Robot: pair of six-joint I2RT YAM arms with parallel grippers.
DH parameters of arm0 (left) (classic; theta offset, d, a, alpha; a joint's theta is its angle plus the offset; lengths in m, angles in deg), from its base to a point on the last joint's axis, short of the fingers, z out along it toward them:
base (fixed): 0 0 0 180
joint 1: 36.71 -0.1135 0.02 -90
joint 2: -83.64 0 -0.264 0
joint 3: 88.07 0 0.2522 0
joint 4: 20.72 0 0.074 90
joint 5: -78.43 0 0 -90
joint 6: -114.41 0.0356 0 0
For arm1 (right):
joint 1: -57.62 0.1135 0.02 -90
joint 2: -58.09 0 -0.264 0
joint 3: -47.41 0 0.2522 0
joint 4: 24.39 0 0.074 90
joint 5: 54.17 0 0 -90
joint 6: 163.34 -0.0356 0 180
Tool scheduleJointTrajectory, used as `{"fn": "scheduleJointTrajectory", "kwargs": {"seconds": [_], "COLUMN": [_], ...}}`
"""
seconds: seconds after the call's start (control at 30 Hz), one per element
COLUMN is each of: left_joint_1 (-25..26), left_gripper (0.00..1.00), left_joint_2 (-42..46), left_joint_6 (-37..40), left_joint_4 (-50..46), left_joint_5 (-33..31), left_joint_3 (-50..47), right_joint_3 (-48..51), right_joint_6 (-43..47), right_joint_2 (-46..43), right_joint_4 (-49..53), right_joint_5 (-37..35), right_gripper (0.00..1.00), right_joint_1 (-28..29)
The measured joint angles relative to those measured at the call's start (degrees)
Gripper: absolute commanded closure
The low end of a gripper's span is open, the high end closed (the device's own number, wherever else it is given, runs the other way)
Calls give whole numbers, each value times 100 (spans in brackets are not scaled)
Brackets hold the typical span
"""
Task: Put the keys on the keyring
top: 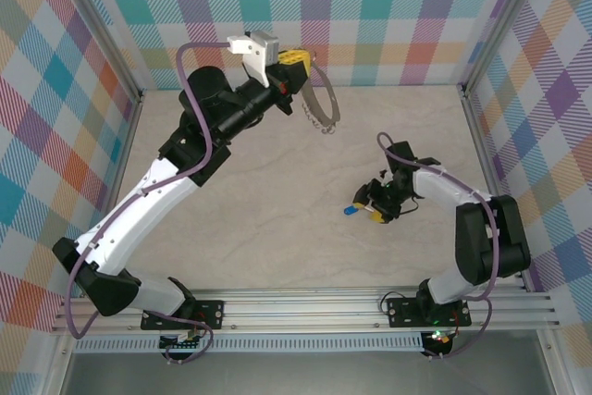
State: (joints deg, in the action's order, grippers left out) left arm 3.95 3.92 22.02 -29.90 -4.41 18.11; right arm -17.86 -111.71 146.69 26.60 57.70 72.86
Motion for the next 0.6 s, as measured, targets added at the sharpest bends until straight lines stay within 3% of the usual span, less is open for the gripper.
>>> {"fn": "scheduleJointTrajectory", "kwargs": {"seconds": [0.2,0.6], "left_joint_1": [4,7], "left_gripper": [100,100], "left_joint_2": [74,68], "left_joint_6": [-125,-284], "left_joint_4": [-9,11], "left_joint_5": [-22,308], "left_joint_3": [-129,-153], "right_joint_3": [0,-468], "right_joint_6": [-190,-490], "right_joint_2": [341,1064], "right_joint_4": [-317,-514], "right_joint_5": [31,4], "right_gripper": [45,46], "right_joint_1": [372,588]}}
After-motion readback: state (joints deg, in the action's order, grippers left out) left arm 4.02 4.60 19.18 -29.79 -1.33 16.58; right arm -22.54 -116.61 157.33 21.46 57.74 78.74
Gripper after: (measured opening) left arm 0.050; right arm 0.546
